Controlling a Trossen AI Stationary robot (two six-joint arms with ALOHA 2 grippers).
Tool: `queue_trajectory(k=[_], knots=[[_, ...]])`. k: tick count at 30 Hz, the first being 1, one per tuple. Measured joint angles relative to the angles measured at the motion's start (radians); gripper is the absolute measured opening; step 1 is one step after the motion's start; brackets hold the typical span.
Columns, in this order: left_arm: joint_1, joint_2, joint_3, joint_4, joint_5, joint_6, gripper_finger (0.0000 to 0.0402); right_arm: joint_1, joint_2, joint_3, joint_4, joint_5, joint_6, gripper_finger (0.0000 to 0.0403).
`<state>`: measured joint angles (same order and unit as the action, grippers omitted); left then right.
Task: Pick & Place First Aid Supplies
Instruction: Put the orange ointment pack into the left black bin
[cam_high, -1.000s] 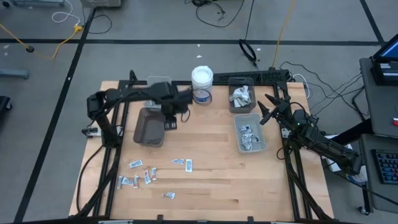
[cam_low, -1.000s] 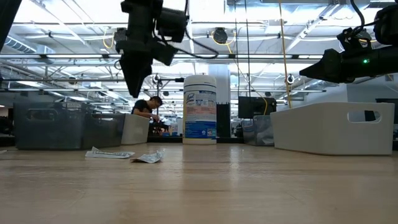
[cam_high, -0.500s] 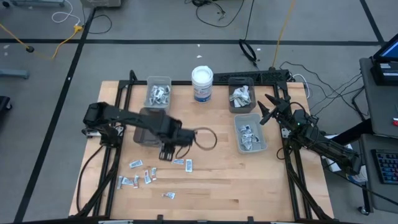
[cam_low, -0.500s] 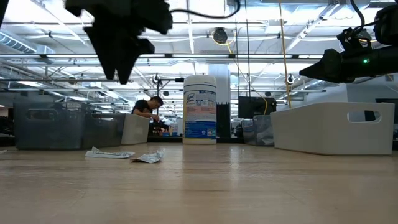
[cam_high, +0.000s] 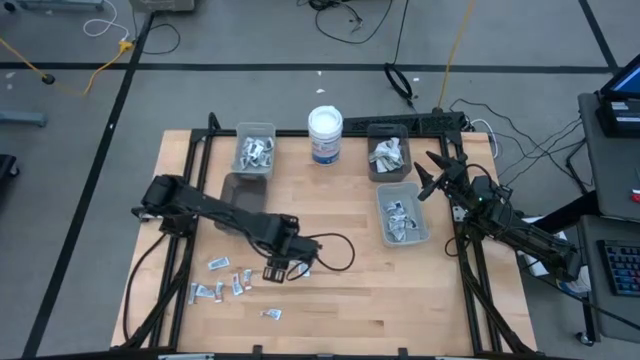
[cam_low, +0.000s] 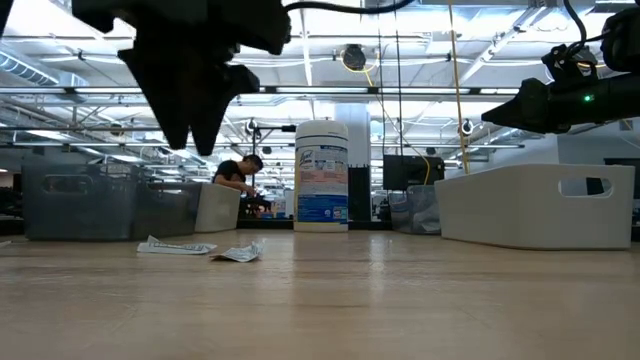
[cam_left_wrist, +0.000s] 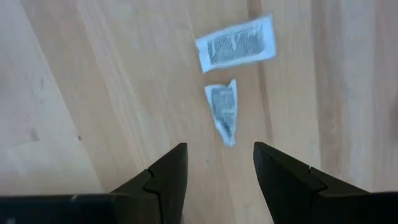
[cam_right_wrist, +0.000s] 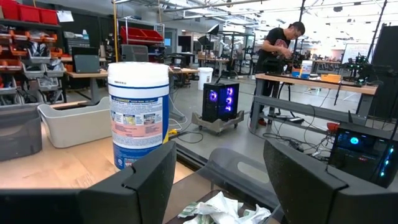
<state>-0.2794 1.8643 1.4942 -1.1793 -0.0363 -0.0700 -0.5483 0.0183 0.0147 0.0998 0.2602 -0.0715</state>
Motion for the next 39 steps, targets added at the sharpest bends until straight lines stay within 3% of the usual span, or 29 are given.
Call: queue_trajectory(k=[12, 27, 31, 39], knots=[[-0.006, 0.147, -0.001, 0.038, -0.005, -0.019, 0.0189, 0.000, 0.000, 0.000, 0.000, 0.000, 0.000, 0.0238], [-0.020, 0.237, 0.001, 0.092, 0.018, -0.048, 0.0184, 0.000, 0.000, 0.000, 0.000, 0.000, 0.000, 0.0238], [-0.021, 0.237, 0.001, 0.098, 0.017, -0.049, 0.0146, 0.000, 0.000, 0.000, 0.000, 0.000, 0.000, 0.0238], [-0.014, 0.237, 0.000, 0.099, 0.030, -0.110, 0.0013, 0.000, 0.000, 0.000, 0.000, 0.000, 0.000, 0.0238]])
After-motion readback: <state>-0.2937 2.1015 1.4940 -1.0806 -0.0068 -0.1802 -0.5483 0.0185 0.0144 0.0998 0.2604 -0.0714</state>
